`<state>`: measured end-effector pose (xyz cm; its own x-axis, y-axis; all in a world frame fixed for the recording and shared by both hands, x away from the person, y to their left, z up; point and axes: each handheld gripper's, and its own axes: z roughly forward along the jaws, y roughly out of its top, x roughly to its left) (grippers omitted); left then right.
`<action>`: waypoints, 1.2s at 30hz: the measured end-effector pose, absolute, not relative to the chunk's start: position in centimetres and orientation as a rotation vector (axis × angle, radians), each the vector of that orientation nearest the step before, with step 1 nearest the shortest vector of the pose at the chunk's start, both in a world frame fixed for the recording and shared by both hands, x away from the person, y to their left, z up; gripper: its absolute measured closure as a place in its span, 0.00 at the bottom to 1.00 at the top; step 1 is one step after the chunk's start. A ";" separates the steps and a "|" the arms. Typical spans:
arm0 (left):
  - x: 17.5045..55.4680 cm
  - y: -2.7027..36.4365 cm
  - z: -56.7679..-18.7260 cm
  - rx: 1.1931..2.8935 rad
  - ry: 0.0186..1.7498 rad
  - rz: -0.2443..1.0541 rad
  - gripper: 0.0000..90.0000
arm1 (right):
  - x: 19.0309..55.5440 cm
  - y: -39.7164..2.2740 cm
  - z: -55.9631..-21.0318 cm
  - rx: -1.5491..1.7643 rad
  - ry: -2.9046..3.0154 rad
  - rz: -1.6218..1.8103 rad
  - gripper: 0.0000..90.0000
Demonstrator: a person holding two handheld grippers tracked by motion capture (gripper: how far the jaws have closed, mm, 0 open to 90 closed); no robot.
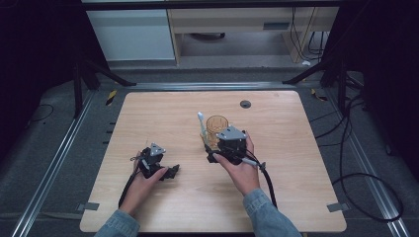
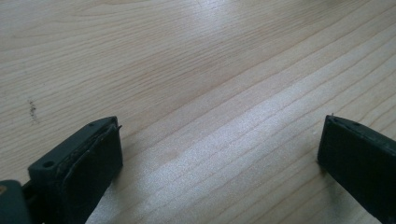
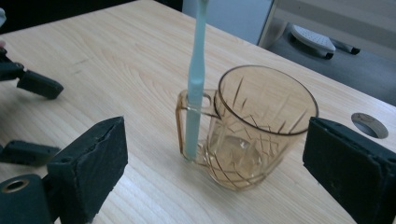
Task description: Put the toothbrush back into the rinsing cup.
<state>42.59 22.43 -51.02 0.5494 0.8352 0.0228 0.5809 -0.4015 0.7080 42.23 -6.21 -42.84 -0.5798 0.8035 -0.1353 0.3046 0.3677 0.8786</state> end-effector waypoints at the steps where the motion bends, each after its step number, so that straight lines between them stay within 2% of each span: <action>1: 42.6 22.4 -51.0 2.128 1.135 0.499 0.00 | 42.2 -6.4 -42.8 0.956 2.075 1.156 0.08; 25: 42.6 22.4 -51.0 2.129 1.134 0.499 0.00 | 42.0 -12.6 -42.2 1.021 2.134 1.011 0.08; 36: 42.6 22.4 -51.0 2.125 1.135 0.500 0.00 | 41.5 -15.0 -43.2 1.043 2.148 0.958 0.10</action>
<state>42.56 22.40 -51.04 0.5483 0.8360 0.0208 0.5802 -0.3982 0.7105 41.50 -14.98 -43.16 -0.5397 0.8242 -0.1717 0.4232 0.4420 0.7909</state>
